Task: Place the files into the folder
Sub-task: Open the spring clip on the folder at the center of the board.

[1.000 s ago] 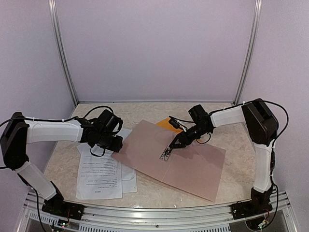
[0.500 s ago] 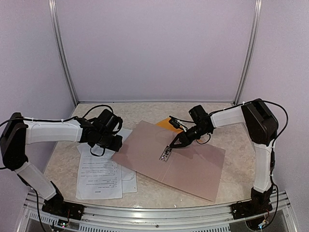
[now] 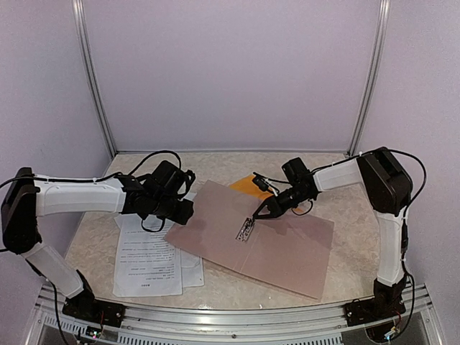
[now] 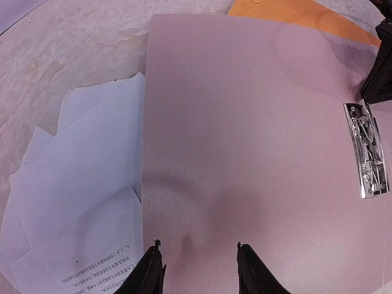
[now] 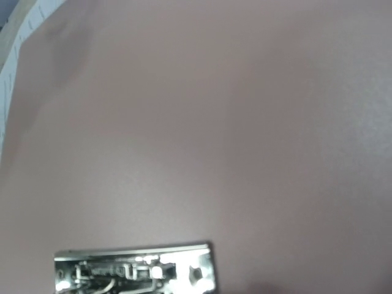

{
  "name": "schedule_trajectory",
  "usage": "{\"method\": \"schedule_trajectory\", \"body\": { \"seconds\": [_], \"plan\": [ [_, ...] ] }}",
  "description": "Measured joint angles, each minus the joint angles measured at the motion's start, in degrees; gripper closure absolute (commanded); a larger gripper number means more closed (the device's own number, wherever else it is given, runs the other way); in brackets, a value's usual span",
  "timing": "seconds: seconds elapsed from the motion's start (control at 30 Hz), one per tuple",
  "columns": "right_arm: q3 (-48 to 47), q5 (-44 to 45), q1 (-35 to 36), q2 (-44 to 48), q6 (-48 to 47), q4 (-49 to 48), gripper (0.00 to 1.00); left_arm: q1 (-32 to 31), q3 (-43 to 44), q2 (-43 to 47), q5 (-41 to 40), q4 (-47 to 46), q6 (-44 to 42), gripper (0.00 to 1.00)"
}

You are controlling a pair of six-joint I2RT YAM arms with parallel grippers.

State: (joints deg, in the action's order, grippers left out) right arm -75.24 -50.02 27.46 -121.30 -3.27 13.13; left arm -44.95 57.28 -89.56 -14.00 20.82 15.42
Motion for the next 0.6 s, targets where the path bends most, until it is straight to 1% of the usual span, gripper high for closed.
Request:
{"method": "schedule_trajectory", "body": {
  "seconds": [0.17,0.4,0.6],
  "plan": [
    [2.32,-0.35,-0.24,0.11,1.77,-2.95,1.0,-2.36,1.95,-0.98,1.18,-1.42,-0.74,0.61],
    [5.2,0.09,-0.26,1.22,5.03,-5.18,0.99,-4.7,4.44,-4.74,3.89,-4.33,-0.9,0.6],
    [6.78,1.79,-0.26,4.04,7.1,-5.88,0.96,-8.55,7.72,-9.6,5.27,-7.39,-1.16,0.54]
  ]
}}
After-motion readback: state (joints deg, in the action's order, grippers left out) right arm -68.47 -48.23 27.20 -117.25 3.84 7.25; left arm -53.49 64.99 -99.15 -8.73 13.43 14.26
